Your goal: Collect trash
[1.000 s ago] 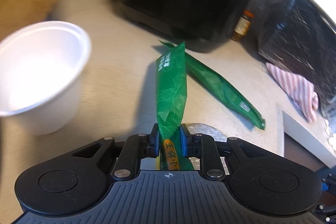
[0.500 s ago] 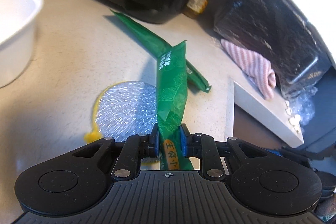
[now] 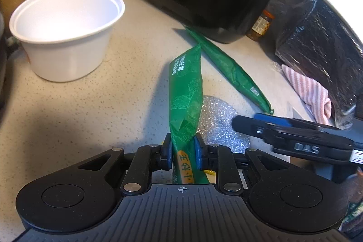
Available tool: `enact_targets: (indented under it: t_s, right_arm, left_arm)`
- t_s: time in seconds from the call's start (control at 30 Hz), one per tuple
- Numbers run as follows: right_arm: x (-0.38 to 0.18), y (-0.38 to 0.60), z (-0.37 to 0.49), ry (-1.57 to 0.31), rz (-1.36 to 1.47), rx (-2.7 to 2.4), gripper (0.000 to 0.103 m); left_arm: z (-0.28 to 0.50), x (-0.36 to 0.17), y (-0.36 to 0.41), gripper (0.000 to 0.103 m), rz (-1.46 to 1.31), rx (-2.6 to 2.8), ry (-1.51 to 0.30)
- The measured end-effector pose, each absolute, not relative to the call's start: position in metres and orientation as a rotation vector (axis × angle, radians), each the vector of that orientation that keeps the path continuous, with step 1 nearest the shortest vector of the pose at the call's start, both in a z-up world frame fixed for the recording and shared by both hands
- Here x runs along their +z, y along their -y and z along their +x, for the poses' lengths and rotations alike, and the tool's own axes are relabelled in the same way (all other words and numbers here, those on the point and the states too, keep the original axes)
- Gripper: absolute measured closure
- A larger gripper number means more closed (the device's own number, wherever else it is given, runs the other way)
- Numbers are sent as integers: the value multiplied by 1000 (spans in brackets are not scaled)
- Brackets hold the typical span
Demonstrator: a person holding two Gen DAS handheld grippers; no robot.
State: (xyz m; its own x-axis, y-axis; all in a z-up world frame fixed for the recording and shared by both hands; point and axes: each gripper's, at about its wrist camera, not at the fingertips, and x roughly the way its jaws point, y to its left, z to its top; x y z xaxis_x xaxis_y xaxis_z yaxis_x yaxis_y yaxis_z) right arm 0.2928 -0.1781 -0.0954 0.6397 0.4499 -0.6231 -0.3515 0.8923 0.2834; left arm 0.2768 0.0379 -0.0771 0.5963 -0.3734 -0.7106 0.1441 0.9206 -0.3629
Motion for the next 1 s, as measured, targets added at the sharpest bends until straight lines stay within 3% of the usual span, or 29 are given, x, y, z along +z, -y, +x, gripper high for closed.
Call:
enact_targets:
  t_s: [0.5,0.63,0.7,0.73,0.8,1.0]
  right_arm:
    - [-86,190,293,-770,406,660,38]
    - [-103,190,297,-864,536,757,42]
    - [-108,183,297,-886,517,724,57]
    - [-109,180,297,-885,504,701,61]
    - [-108,181,296,-887,514,680,83]
    - [-90,189,275,-847,434,653,88]
  left_arm:
    - [279,-87,-56,80,-366,-309,-897]
    - [279,-87,-52,80,-356,-312,-894]
    - [278,-85,-50,80,-342,-304,-893]
    - [276,-83,-49,80,-328,-296,-891]
    - [272,-78,-44,80,-287,-282,-886]
    - [261,-65,-29,80,-194,-273,-876]
